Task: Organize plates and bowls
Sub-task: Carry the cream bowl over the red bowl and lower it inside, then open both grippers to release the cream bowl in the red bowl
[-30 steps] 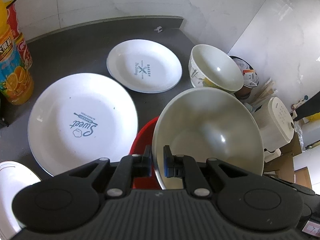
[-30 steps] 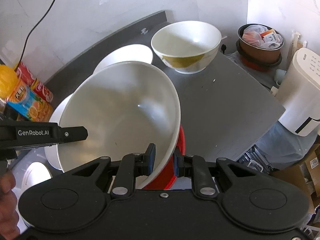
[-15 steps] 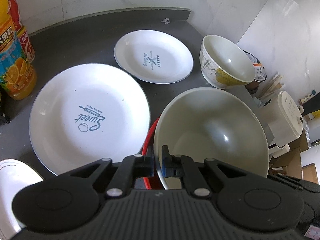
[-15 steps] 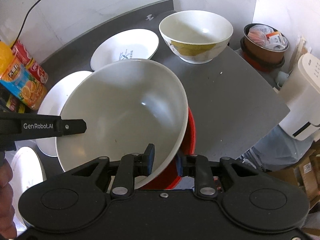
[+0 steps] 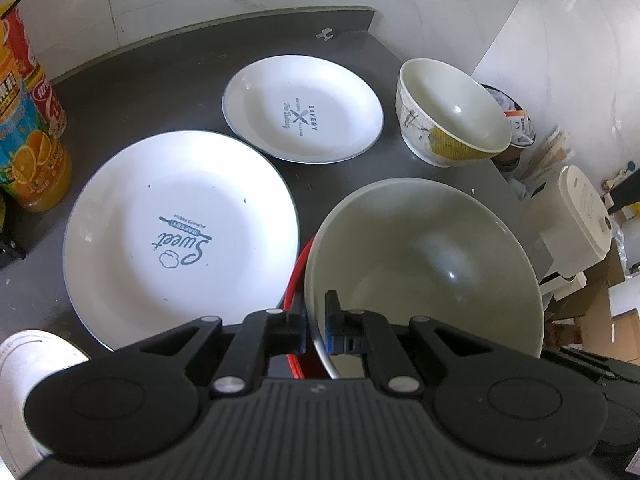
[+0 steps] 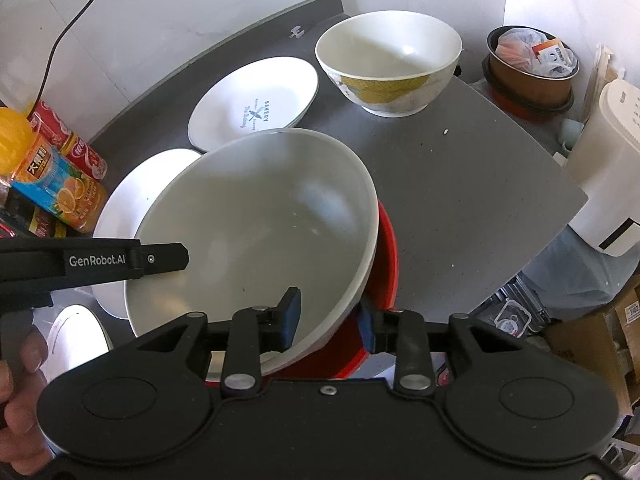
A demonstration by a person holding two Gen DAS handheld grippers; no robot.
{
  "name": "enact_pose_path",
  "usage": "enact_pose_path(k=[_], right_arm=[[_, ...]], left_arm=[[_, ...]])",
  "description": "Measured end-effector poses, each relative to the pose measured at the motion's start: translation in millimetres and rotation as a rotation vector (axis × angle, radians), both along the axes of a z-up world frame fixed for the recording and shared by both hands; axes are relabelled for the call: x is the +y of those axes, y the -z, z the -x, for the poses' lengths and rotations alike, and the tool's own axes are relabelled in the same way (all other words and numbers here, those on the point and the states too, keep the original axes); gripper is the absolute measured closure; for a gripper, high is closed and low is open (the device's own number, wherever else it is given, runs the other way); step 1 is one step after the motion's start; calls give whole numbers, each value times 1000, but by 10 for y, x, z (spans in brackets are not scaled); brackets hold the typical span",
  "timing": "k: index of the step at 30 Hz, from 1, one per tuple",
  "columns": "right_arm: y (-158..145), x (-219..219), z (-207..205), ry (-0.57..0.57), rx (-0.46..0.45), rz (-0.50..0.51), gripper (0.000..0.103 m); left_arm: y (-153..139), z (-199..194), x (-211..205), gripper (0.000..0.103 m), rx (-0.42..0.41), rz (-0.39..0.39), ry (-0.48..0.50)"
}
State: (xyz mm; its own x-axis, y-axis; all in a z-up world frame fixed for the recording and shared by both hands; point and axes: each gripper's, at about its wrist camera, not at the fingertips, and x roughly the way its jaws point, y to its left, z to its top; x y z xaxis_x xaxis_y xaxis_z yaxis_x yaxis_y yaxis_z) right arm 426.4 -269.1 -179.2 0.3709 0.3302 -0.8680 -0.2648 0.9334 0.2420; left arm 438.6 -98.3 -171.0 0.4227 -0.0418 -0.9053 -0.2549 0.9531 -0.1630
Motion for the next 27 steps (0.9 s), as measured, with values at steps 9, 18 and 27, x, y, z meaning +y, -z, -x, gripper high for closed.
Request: enact_pose_path(k=[9,18,27], right_arm=[[10,-77,1,27,20,-51,71],[34,-101,-6,50,3,-18,85],[-81,-78,-27,25,12,-72,56]], left_arm=[[-17,-13,-18,88,45,18,2],[-222,39,23,48,-12,-22,-34],[-57,16,62,47,30,-26,-34]])
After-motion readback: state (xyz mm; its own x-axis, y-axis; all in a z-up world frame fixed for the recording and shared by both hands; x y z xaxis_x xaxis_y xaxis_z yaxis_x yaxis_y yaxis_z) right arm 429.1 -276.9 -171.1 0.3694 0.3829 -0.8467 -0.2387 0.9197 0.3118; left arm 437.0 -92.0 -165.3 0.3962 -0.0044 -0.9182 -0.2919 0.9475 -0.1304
